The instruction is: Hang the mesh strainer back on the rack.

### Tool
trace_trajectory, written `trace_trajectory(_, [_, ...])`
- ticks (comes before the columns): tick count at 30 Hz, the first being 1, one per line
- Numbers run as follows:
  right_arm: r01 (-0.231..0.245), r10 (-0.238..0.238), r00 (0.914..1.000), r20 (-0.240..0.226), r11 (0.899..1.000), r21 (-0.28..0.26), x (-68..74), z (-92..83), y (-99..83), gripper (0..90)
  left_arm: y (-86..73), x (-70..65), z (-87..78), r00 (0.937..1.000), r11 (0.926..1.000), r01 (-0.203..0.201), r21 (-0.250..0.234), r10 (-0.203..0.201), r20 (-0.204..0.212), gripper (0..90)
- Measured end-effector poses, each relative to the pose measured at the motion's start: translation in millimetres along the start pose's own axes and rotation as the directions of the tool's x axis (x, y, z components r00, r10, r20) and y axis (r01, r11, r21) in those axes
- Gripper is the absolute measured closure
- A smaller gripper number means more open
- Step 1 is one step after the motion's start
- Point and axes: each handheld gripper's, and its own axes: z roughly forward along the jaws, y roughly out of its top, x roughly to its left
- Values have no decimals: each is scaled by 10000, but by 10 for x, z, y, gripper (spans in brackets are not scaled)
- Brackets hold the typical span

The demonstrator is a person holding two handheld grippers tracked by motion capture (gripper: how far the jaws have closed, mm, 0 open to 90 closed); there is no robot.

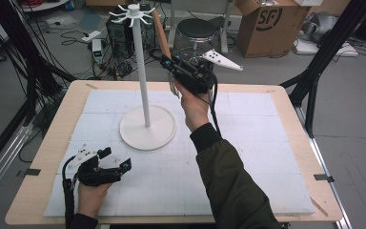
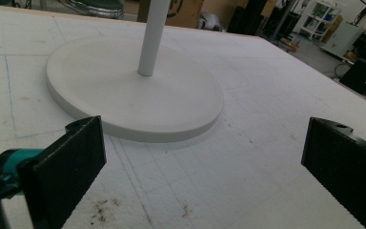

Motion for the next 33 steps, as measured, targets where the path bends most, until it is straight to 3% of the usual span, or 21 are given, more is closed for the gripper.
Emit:
trace_trajectory(19, [236,-241,9996,148,9992,326,-7,41,-42,693,-2,-8,-5,10000,10000,-64,10,64,-38,16])
trace_trajectory(21, [163,-168,9998,121,9992,373,-17,47,-50,617,-2,-8,-7,10000,10000,-36,14,36,-40,16])
trace_trajectory(24, [26,-50,9989,477,9987,518,-37,47,-65,469,-2,-10,-9,10000,10000,-49,18,49,-26,16])
trace_trajectory(29, [-31,-14,9980,630,9975,712,-56,13,-79,397,-4,-20,-7,10000,10000,-75,33,75,-37,16])
trace_trajectory(33, [-108,70,9993,375,9946,1035,-57,-24,-102,369,-3,-32,-6,9999,9999,-163,41,163,-34,16])
